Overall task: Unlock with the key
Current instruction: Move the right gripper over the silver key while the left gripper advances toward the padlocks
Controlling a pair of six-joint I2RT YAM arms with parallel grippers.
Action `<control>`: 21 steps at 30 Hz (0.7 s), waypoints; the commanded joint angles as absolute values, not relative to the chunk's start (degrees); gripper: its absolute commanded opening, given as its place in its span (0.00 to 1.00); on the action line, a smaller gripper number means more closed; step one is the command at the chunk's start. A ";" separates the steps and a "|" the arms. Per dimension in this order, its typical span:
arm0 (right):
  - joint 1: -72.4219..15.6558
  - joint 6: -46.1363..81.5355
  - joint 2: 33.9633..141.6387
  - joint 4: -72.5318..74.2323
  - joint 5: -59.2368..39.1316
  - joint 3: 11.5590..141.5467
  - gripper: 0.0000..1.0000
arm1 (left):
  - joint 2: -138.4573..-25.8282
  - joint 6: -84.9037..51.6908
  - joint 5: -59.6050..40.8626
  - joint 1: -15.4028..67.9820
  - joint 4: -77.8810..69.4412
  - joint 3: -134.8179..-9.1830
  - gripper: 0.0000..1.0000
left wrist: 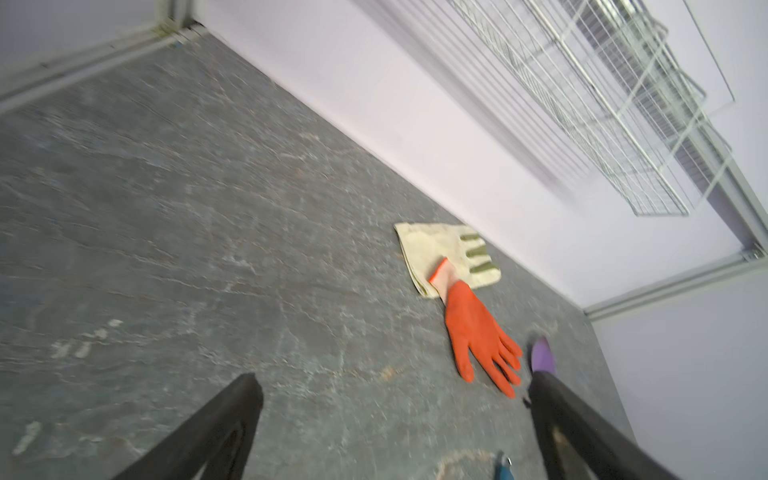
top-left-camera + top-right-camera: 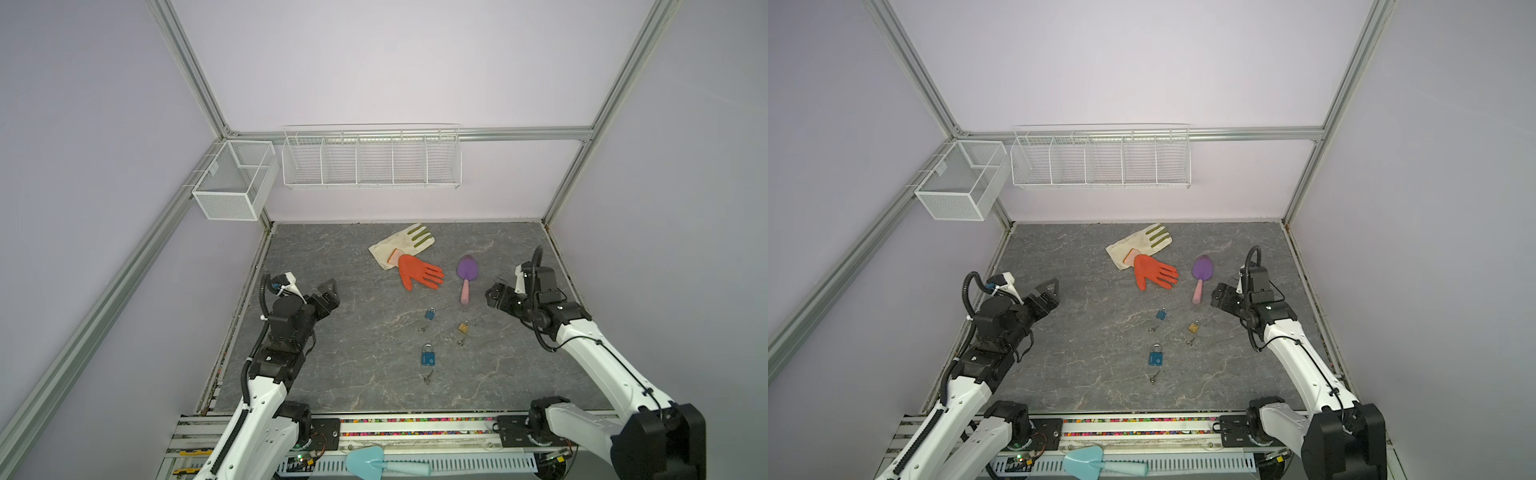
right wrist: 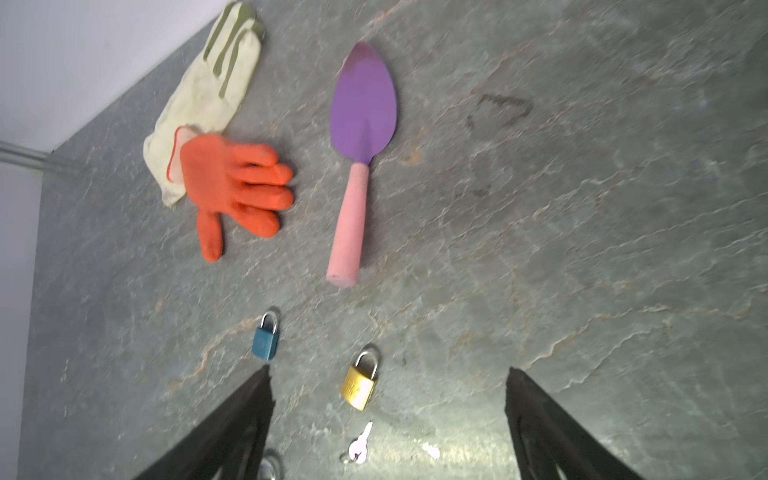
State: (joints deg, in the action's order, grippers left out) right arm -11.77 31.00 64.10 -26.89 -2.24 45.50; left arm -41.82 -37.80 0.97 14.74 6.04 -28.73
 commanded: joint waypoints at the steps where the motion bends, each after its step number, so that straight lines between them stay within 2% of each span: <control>1: -16.56 34.49 64.12 -34.13 -2.15 46.41 0.89 | -42.87 -39.21 -1.59 19.17 8.31 -29.46 1.00; 8: -26.74 42.31 63.30 -37.31 2.66 44.28 0.89 | -46.11 -40.62 1.31 31.30 7.35 -29.79 1.00; 11: -32.31 47.63 63.36 -39.90 8.26 44.10 0.89 | -47.35 -41.44 4.58 36.69 5.88 -29.73 1.00; 21: -38.40 60.52 70.73 -43.13 14.13 44.30 0.89 | -52.90 -43.06 7.37 44.31 -0.18 -29.97 1.00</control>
State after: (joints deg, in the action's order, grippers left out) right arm -36.67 53.47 68.51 -40.64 11.07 44.49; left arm -52.01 -41.85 5.39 42.89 2.70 -28.73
